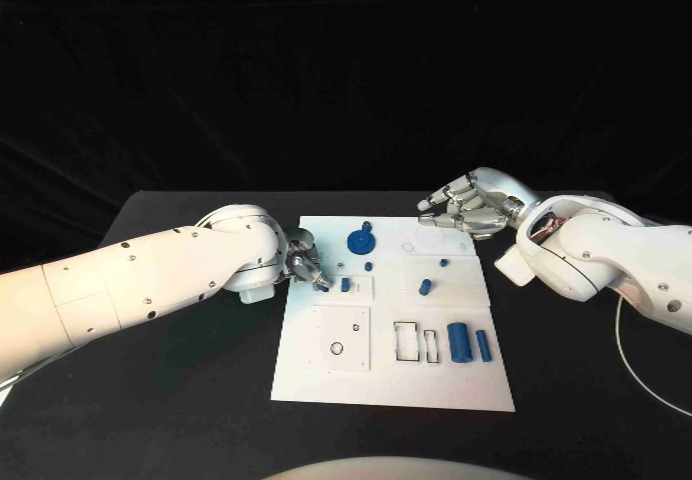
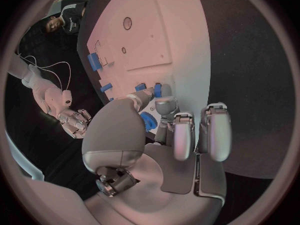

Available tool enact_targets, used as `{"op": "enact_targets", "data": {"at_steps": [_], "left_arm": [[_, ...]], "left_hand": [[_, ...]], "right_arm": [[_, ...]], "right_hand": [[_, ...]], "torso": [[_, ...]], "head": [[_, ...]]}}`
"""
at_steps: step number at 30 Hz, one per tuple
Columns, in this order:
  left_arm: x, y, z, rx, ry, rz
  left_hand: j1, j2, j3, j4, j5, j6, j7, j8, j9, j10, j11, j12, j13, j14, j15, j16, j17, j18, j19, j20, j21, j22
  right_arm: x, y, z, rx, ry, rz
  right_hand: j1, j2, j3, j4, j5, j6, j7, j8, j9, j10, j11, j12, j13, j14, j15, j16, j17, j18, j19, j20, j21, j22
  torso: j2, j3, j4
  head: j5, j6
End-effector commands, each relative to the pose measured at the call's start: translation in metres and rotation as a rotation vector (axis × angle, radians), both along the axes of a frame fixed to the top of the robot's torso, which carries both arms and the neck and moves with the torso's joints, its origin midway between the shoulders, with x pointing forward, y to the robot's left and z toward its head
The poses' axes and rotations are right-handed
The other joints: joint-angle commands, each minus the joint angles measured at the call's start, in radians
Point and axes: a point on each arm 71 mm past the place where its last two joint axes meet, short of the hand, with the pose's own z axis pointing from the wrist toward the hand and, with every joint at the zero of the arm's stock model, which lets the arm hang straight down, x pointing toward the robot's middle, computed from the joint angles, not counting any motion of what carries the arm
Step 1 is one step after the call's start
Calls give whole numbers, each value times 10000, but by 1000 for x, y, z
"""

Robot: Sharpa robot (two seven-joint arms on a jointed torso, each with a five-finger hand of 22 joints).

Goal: Assemble the parts on the task board

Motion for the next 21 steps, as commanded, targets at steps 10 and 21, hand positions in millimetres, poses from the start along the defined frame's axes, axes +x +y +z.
{"op": "enact_targets", "data": {"at_steps": [10,21], "left_arm": [[-4,-8,-12,628,805,-412],[-1,-8,-13,711,678,-314]], "left_hand": [[-1012,23,305,-472,14,360,-172,-88,-263,168,-65,163,250,1033,-110,30,2629,-149,802,-93,179,2154],[-1556,22,-325,-108,7,567,-193,-182,-477,238,-83,230,382,1033,-128,30,2629,-175,840,-112,271,2236]], "right_arm": [[-1,1,-1,-42,69,119],[-1,1,-1,-34,64,119]], "right_hand": [[12,102,-51,2,46,17,-29,-6,9,-67,-33,-33,-23,390,26,-48,-20,207,-60,-33,-62,-21],[8,102,-58,7,47,17,-29,-6,9,-65,-33,-27,-20,388,26,-55,-30,210,-69,-33,-70,-35]], "torso": [[-1,4,-15],[6,3,-3]], "head": [[-6,10],[-25,28]]}}
